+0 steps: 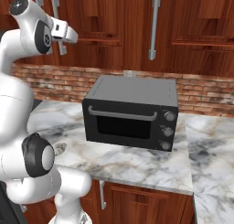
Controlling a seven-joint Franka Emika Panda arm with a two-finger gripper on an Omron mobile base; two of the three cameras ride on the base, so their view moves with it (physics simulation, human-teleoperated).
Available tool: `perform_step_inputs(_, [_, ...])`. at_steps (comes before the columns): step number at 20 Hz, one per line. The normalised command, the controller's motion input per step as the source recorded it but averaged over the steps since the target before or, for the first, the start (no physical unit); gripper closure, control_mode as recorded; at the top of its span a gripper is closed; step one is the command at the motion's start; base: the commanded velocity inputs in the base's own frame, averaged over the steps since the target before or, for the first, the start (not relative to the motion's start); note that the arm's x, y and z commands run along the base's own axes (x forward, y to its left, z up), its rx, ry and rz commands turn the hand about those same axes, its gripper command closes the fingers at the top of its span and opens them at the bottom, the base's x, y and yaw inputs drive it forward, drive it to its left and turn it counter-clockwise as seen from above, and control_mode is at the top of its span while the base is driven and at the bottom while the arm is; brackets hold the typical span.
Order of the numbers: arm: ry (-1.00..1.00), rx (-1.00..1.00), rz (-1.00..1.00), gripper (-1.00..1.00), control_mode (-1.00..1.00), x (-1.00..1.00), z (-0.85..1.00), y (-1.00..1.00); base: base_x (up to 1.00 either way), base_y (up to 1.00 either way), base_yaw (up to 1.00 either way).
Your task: Retrieve the tupperware from the cabinet, then place the raw meat into the tupperware to avoid contamination.
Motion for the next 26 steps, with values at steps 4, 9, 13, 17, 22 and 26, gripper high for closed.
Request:
perform_step_inputs(4, [-0.13,0.0,0.08,-1.0,-1.0,-0.15,0.0,0.18,0.0,0.0,0.0])
perform_step_inputs(9, [-0.08,0.0,0.07,-1.0,-1.0,-0.02,0.0,0.06,0.0,0.0,0.0])
perform_step_inputs(13, [0.01,0.0,0.0,-1.0,-1.0,0.23,-0.01,-0.06,0.0,0.0,0.0])
perform_step_inputs(17, [0.04,-0.03,0.0,-1.0,-1.0,0.35,-0.04,-0.06,0.0,0.0,0.0])
perform_step_inputs(22, [0.03,-0.06,-0.01,-1.0,-1.0,0.49,-0.06,0.0,0.0,0.0,0.0])
perform_step_inputs(26, [-0.01,-0.05,-0.02,-1.0,-1.0,0.66,-0.21,-0.02,0.0,0.0,0.0])
